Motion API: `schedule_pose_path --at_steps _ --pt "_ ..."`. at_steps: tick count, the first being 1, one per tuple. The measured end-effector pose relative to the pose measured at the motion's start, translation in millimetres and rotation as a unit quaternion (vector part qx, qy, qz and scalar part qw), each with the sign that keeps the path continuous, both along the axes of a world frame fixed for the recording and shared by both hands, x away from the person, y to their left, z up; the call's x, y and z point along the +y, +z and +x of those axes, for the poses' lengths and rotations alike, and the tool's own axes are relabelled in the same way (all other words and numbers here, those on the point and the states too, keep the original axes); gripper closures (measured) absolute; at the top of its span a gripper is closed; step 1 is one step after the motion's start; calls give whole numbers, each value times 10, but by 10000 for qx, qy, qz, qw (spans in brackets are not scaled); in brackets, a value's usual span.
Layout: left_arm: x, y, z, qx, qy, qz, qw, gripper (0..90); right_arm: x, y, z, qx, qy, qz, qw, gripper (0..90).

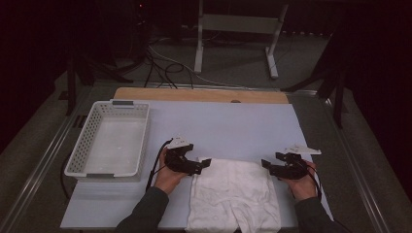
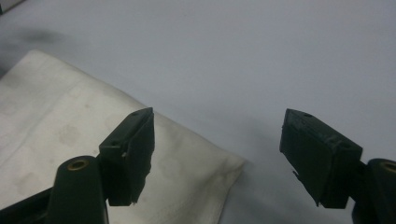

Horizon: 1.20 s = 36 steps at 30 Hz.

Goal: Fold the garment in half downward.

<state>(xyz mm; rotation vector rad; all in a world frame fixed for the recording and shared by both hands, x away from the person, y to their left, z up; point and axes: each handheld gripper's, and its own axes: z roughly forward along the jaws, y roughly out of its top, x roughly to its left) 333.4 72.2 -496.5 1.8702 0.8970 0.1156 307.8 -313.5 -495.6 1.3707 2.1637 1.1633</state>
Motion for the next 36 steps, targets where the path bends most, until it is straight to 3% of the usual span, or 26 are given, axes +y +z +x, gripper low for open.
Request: schedule_pose_path --at_steps 9,10,12,15,18,23,25,30,36 --pt "-16 -81 84 140 91 140 9998 35 28 -91 89 221 -13 -128 9997 306" --pt "-18 -86 90 161 113 176 9997 39 46 -130 112 340 -15 -190 9992 365" --pt "-22 -97 106 202 195 299 9992 56 50 -168 130 425 -28 -283 9987 403" --pt "-10 -111 122 259 230 322 9989 70 61 -213 143 600 -26 -353 9976 458" --pt "7 -114 132 273 253 306 9988 91 79 -205 126 645 -11 -415 9971 522" --pt "20 -107 137 246 333 343 9986 160 96 -198 85 722 145 -355 9966 758" --pt "14 -122 146 293 344 395 9982 167 110 -194 75 719 199 -337 9966 812" --pt "-23 -178 176 418 412 566 9967 225 130 -180 66 570 211 -547 9967 839" --pt "-67 -258 192 555 256 765 9952 414 122 -180 69 585 215 -535 9966 839"
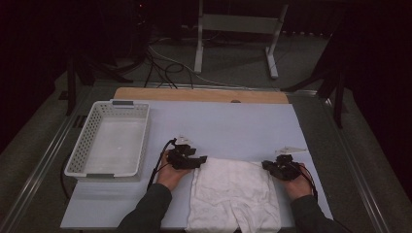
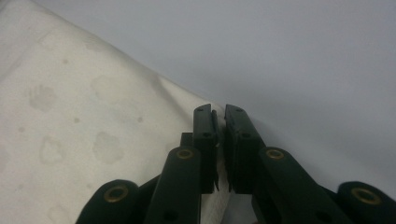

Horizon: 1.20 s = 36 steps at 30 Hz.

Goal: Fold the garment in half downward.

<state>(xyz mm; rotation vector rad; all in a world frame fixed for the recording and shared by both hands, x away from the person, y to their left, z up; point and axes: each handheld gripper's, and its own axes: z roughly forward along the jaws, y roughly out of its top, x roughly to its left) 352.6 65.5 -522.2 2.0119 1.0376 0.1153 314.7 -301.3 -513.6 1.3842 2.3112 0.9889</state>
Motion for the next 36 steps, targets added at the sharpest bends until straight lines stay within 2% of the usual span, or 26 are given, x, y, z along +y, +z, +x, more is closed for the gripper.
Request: schedule_pose_path --at_steps 2,5,12,15,17,19,25,30,36 --pt "-7 -17 2 62 -87 32 9999 479 -5 -1 1 -4 21 16 10000 838" --pt "-17 -34 3 103 -104 82 9999 524 -2 2 0 3 22 -3 10000 839" --pt "-17 -41 14 380 -236 -69 9990 660 -8 14 -1 -19 76 -27 10000 840" --pt "-10 -53 15 469 -332 -112 9983 773 -10 21 -2 -24 75 -22 10000 841" --pt "-19 -46 3 399 -404 -60 9984 839 -9 28 -4 -51 73 -21 10000 842" --pt "-29 -25 -10 317 -388 -91 9987 858 -9 45 -4 -62 68 -35 10000 843" --pt "-16 66 1 183 -302 -254 9991 866 -24 131 41 -281 -17 -107 9995 849" --pt "-40 169 9 -5 -260 -247 9994 868 -28 205 106 -493 -112 -177 9986 853" --pt "-32 279 56 -188 -114 -150 9996 872 -12 276 174 -588 -131 -129 9981 856"
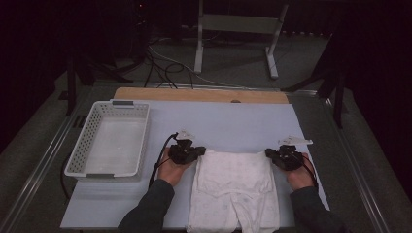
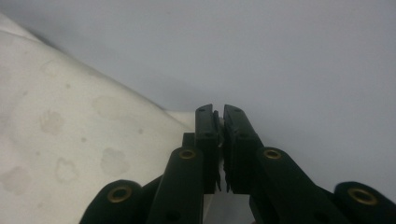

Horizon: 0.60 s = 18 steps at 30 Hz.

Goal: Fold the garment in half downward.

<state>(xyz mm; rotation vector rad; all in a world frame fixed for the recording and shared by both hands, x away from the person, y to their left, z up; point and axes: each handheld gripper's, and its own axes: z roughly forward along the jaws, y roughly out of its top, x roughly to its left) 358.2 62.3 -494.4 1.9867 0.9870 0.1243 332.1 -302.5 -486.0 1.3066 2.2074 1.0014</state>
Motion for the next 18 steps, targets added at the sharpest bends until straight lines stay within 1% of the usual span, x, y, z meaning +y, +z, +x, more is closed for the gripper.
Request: schedule_pose_path --at_steps 3,6,8,12,13,18 --pt "16 38 22 -50 43 59 10000 873 37 9 2 -14 24 -12 10000 858" --pt "49 61 43 -65 117 -10 9999 873 56 13 8 -54 50 12 10000 859" --pt "62 68 40 -74 141 -44 9999 872 67 23 20 -94 17 27 10000 859" --pt "77 98 47 -141 237 -41 9996 872 95 53 67 -145 -43 46 9999 859" --pt "85 108 59 -148 262 -65 9995 873 99 60 82 -187 -47 51 9998 859" --pt "121 181 118 -229 422 -20 9988 872 154 104 131 -222 -56 101 9997 859"
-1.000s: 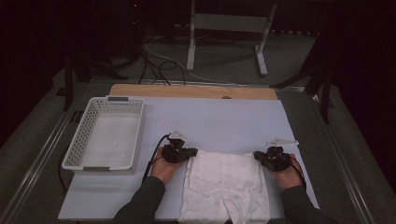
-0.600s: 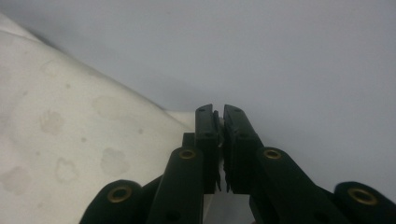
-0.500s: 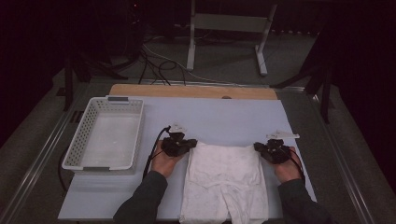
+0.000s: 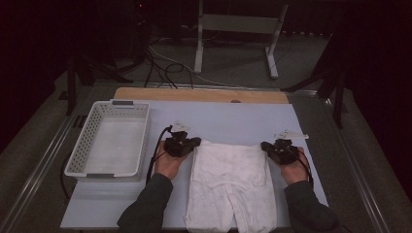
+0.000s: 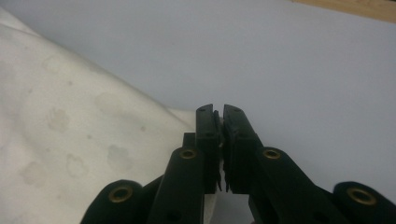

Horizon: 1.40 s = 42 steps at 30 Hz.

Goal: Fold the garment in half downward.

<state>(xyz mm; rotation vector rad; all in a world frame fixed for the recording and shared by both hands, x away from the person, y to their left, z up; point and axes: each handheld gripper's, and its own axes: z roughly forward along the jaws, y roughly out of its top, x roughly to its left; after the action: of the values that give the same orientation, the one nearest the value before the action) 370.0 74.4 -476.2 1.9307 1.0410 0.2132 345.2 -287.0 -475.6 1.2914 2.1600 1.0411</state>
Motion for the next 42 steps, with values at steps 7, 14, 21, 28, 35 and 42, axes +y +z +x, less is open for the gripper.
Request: schedule_pose_path --at_steps 7,14,21,28,35,42 --pt "4 89 74 -88 107 21 9999 872 46 81 84 -82 -41 -23 10000 859" --pt "17 122 147 -94 200 -47 9997 872 59 147 167 -119 -93 9 9999 859" --pt "7 197 244 -181 285 37 9994 871 77 209 293 -141 -119 -21 9998 859" --pt "-22 282 388 -241 409 106 9988 870 98 244 428 -322 -96 -89 9994 859" --pt "-54 284 488 -184 640 97 9977 869 94 222 549 -380 -208 50 9991 858" --pt "-27 242 539 -42 970 -77 9952 625 124 169 618 -329 -336 206 9987 681"
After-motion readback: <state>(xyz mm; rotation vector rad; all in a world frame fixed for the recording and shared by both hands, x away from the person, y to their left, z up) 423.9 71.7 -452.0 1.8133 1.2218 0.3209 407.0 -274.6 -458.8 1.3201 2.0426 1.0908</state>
